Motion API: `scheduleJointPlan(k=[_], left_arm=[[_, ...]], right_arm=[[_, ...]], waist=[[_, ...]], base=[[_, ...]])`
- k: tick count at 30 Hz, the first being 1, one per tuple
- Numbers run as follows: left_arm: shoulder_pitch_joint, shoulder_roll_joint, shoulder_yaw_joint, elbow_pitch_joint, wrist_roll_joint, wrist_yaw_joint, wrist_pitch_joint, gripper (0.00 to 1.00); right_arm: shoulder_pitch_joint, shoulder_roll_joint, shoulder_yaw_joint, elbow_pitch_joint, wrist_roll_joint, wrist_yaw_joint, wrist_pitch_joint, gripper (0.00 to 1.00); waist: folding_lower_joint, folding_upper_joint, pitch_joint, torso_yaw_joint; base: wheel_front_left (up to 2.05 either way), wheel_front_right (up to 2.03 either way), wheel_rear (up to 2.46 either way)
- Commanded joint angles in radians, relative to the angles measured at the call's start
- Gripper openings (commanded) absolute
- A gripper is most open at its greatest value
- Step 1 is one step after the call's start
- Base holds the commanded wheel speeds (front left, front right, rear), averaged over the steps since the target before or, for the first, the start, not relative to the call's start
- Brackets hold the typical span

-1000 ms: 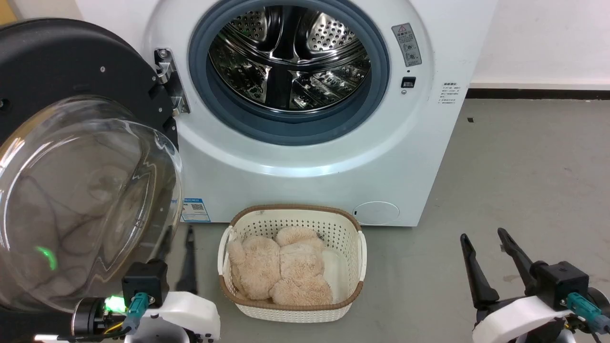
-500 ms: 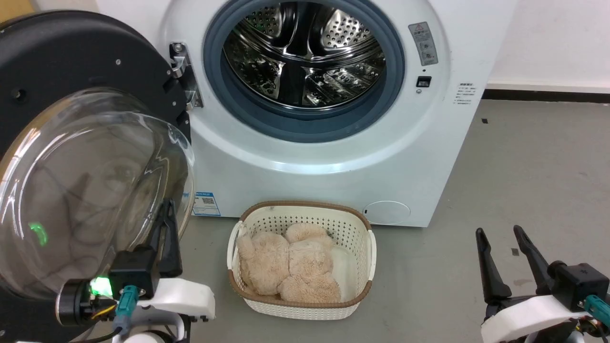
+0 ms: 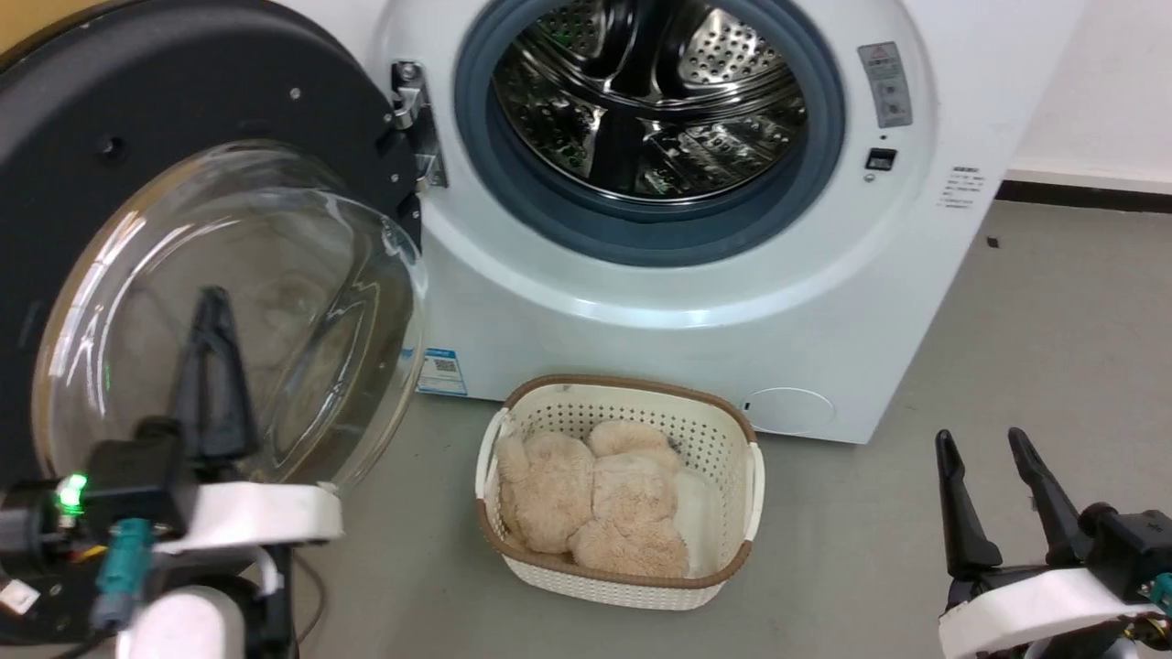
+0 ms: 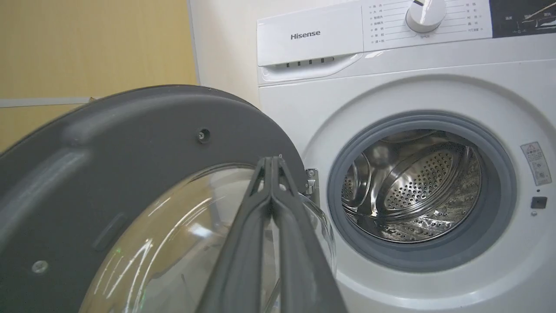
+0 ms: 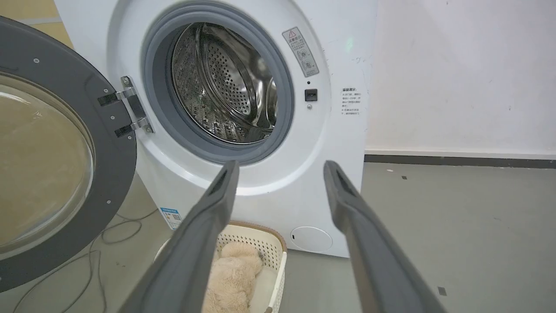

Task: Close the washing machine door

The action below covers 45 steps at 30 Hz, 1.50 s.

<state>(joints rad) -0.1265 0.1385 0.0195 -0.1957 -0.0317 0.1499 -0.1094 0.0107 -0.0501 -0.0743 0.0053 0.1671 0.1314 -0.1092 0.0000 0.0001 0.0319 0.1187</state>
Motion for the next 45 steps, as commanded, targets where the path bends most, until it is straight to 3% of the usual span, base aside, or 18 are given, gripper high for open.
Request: scheduleJointPlan(k=[1, 9, 24, 31, 36, 45], left_arm=[[-0.021, 0.01, 0.013, -0.012, -0.009, 0.005, -0.011, 0.0], [-0.075, 0.028, 0.118, -0.044, -0.05, -0.035, -0.028, 0.0], [-0.228, 0.049, 0.318, 0.024, -0.139, -0.168, -0.059, 0.0], [-0.297, 0.082, 0.395, 0.129, -0.195, -0.205, -0.072, 0.0], [-0.344, 0.143, 0.444, 0.246, -0.253, -0.22, -0.055, 0.0], [-0.463, 0.223, 0.51, 0.474, -0.443, -0.242, 0.111, 0.0]], right_arm=[[-0.016, 0.0, -0.006, -0.003, 0.015, 0.0, -0.011, 1.0], [-0.02, 0.0, -0.016, -0.003, 0.031, 0.0, -0.028, 1.0], [-0.035, 0.0, -0.036, -0.006, 0.053, 0.0, -0.059, 1.0], [-0.044, 0.0, -0.047, -0.008, 0.059, -0.001, -0.072, 1.0], [-0.054, 0.0, -0.053, -0.008, 0.064, -0.001, -0.082, 1.0], [-0.065, 0.0, -0.072, -0.008, 0.067, -0.001, -0.101, 1.0]], waist=[[0.0, -0.0001, 0.003, 0.011], [0.0, -0.0001, 0.015, 0.067], [0.0, -0.0001, 0.052, 0.183], [0.0, -0.0001, 0.07, 0.22], [0.0, -0.0001, 0.088, 0.239], [0.0, -0.0001, 0.117, 0.275]], base=[[0.0, 0.0, 0.0], [0.0, 0.0, 0.0], [0.0, 0.0, 0.0], [0.0, 0.0, 0.0], [0.0, 0.0, 0.0], [0.0, 0.0, 0.0]])
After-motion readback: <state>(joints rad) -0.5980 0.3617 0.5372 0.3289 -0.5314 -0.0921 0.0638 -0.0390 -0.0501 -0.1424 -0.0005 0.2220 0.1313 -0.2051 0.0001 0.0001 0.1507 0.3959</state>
